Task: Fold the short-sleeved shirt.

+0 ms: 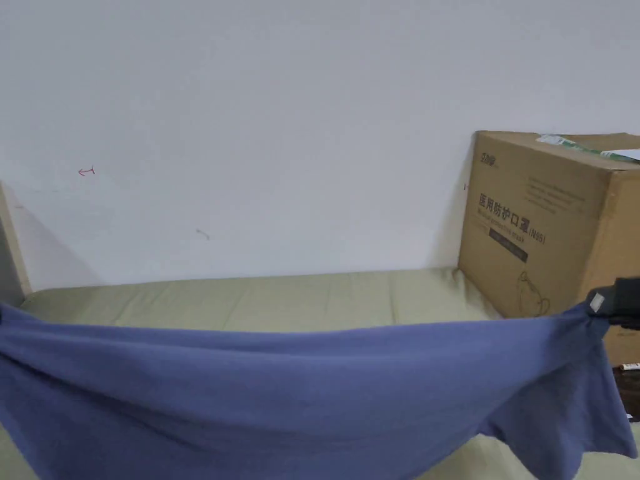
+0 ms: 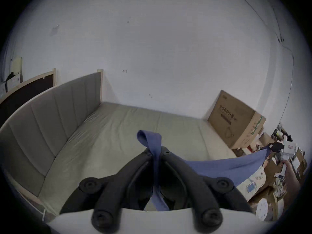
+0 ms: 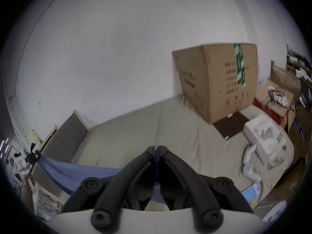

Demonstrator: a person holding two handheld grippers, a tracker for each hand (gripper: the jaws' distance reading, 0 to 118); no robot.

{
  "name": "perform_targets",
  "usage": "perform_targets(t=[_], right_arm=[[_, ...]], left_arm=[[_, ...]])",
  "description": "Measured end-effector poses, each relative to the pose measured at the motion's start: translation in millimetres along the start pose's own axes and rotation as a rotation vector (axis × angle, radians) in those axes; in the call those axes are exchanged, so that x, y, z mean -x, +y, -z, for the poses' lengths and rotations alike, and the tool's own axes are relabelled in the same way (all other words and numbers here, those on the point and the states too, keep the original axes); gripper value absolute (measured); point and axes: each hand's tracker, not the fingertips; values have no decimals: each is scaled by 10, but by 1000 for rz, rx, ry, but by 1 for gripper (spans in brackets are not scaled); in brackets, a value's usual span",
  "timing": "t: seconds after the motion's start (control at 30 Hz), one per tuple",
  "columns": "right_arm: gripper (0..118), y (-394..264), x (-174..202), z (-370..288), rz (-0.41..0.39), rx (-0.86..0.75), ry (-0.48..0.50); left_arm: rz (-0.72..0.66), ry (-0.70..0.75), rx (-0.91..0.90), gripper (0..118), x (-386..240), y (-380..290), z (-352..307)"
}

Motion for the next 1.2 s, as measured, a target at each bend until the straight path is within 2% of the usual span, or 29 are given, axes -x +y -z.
perform_targets(t=[0.23, 0.4, 0.63, 0.8, 0.93, 1.07, 1.13, 1.2], right_arm=[[2, 863, 122, 181, -12, -96, -53], [2, 1307, 155, 427, 21, -180, -93], [2, 1360, -7, 734, 69, -244, -110], [2, 625, -380, 1211, 84, -95, -146], [2, -642, -809, 1560, 184, 95, -182], [2, -2001, -1261, 1633, 267, 374, -262], [2, -2432, -1408, 1532, 294, 438, -302], [2, -2698, -1526, 1353, 330, 452, -309]], left_arm=[[21, -30, -39, 5, -397, 523, 418], [-33, -60, -95, 5, -611, 760, 810], [-79, -26, -177, 5, -578, 780, 1341], [-86, 26, 47, 5, -291, 244, 1834], [-87, 74, 285, 5, 104, -759, 2073], [-223, 114, 493, 5, 605, -1952, 1941], [-316, 89, 556, 5, 798, -2382, 1760], [-294, 135, 587, 5, 928, -2697, 1538]])
